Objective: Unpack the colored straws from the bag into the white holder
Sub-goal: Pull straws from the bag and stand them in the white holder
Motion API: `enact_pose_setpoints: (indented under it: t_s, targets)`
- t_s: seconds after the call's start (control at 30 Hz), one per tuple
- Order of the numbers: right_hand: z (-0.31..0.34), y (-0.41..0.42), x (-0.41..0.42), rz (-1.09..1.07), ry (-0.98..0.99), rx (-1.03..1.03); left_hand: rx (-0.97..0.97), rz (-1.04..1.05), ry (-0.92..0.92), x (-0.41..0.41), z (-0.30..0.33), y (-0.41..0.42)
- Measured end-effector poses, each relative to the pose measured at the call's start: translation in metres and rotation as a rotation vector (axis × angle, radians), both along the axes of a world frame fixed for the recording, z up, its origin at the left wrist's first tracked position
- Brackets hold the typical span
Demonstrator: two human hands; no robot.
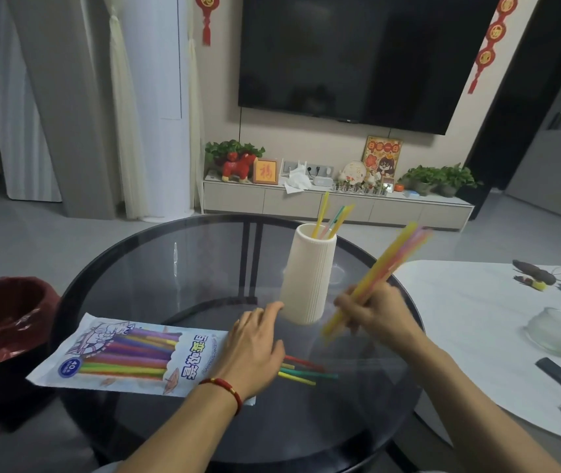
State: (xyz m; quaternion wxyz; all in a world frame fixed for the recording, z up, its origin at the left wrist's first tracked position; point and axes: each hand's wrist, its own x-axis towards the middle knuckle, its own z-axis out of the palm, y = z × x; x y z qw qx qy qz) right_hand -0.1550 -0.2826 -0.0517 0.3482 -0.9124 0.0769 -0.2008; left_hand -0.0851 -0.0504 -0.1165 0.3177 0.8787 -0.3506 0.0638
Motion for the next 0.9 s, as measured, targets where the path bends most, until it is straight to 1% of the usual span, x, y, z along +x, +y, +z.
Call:
enact_pose_setpoints:
  t_s: [0.03, 0.13, 0.17, 0.2, 0.23, 0.3, 0.4, 0.47, 0.53, 0.63, 0.73, 0.83, 0.9]
  targets:
    - [0.012, 0.001, 0.0, -0.033, -0.112, 0.092, -0.055, 0.013, 0.019, -0.001, 0.001, -0.001]
    - [0.055, 0.002, 0.011, -0.104, -0.431, 0.458, -0.171, 0.068, 0.047, 0.0, 0.005, -0.004]
    - [0.068, 0.003, 0.016, -0.106, -0.49, 0.543, -0.193, 0.091, 0.052, 0.0, 0.005, -0.004]
    - [0.079, 0.004, 0.024, -0.102, -0.524, 0.58, -0.208, 0.108, 0.055, 0.0, 0.006, -0.003]
    - [0.088, 0.006, 0.031, -0.107, -0.529, 0.572, -0.213, 0.117, 0.062, 0.0, 0.006, -0.003]
    - [0.098, 0.01, 0.05, -0.151, -0.466, 0.466, -0.209, 0.125, 0.066, 0.001, 0.005, -0.002]
    - [0.104, 0.013, 0.075, -0.216, -0.277, 0.193, -0.217, 0.158, 0.073, 0.001, 0.007, 0.0]
    - [0.109, 0.014, 0.087, -0.222, -0.148, 0.056, -0.233, 0.171, 0.077, 0.001, 0.01, 0.001]
    - [0.114, 0.015, 0.095, -0.212, -0.003, 0.022, -0.247, 0.164, 0.087, 0.002, 0.013, 0.005]
    - [0.124, 0.016, 0.101, -0.175, 0.126, 0.097, -0.258, 0.164, 0.104, 0.003, 0.016, 0.01]
    - [0.131, 0.02, 0.101, -0.147, 0.147, 0.099, -0.263, 0.174, 0.108, 0.005, 0.017, 0.015]
    - [0.133, 0.024, 0.097, -0.163, 0.05, 0.085, -0.249, 0.192, 0.107, 0.009, 0.015, 0.019]
    - [0.134, 0.025, 0.093, -0.189, -0.055, 0.071, -0.217, 0.193, 0.127, 0.01, 0.013, 0.021]
